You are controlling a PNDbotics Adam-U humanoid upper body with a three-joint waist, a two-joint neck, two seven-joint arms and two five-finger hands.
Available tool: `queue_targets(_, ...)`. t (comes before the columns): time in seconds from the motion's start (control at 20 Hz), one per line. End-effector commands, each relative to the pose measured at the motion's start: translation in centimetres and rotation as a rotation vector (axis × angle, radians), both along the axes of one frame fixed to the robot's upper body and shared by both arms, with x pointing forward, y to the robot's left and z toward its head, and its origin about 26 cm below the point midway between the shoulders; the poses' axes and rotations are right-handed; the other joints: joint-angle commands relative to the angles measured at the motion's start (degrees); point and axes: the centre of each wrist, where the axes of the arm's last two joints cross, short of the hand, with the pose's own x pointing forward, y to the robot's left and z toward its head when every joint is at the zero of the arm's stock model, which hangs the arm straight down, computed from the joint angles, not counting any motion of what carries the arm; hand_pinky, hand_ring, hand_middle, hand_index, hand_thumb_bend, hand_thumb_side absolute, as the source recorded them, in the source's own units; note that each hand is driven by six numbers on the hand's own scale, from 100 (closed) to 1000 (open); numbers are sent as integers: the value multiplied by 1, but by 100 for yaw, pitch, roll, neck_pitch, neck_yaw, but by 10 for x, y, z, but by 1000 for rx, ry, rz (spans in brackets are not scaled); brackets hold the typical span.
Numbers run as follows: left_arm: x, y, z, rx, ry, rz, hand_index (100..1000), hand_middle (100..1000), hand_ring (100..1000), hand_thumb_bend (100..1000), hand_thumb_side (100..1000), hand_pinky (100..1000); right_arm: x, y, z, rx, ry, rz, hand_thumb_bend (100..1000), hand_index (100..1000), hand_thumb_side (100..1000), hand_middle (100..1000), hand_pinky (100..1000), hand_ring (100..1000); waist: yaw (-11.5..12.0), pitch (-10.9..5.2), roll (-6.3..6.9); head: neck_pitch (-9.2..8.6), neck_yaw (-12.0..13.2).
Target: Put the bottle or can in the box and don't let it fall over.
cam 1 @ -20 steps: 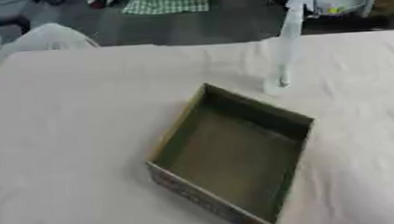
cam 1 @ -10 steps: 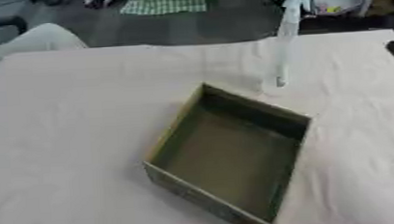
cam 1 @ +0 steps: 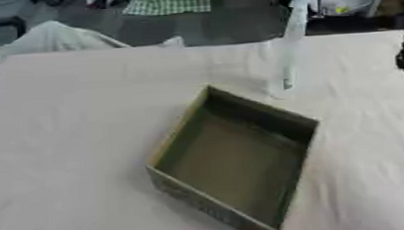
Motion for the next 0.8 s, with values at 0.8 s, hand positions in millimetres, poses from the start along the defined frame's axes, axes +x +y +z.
queue_targets(0.8, 0, -1, 8, 14, -23, -23, 742, 969, 1000, 774, 636, 1000, 11, 4, 7, 94, 167, 134, 841, 1000, 1000, 221, 100, 100, 25, -18, -14, -72, -53)
